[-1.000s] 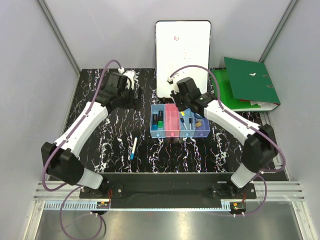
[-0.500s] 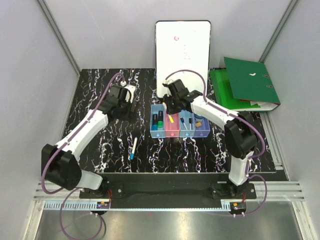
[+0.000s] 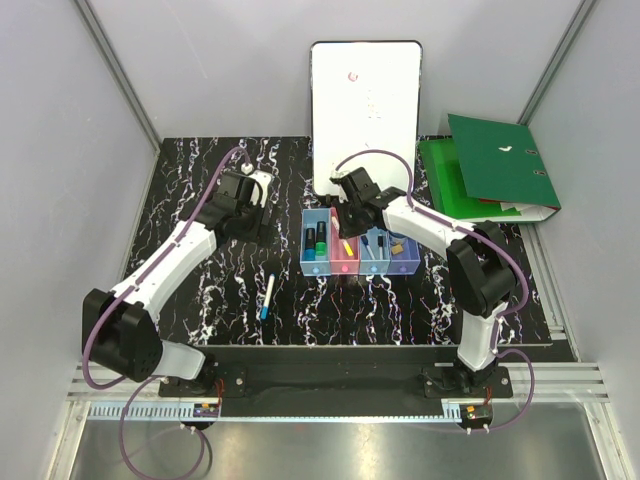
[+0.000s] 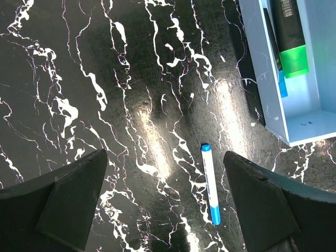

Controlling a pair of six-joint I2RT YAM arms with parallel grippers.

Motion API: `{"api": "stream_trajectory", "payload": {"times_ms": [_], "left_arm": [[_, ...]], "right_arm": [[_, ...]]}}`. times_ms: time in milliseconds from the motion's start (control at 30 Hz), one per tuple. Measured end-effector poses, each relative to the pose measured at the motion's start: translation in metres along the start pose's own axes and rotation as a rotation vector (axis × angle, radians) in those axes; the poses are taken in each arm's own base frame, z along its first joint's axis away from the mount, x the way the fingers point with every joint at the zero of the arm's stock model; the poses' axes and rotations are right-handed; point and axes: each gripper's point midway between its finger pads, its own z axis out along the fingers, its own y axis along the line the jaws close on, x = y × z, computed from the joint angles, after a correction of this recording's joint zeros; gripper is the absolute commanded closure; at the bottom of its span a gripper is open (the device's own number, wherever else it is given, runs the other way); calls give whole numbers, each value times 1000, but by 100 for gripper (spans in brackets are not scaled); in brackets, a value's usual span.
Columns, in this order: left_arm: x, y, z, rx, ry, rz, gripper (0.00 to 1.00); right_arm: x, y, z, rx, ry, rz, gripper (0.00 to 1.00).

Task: Sort the stationery into containers
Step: Place the pen in the storage box.

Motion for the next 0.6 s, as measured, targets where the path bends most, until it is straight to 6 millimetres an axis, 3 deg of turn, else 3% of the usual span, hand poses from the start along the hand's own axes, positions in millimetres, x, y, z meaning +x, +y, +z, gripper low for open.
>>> {"api": "stream_trajectory", "payload": {"times_ms": [100, 167, 333, 600], "left_arm": [[1, 0, 1, 1, 2, 0, 1], [4, 0, 2, 2, 9, 1, 2], [11, -1, 4, 7, 27, 2, 3], [17, -4, 6, 18, 44, 0, 6]], "right_arm": [[2, -1, 1, 1, 5, 2, 93], [2, -2, 1, 2, 5, 2, 79], [-1, -2, 1, -1, -7, -4, 64], [-3, -3, -2, -4, -23, -41, 61]]}}
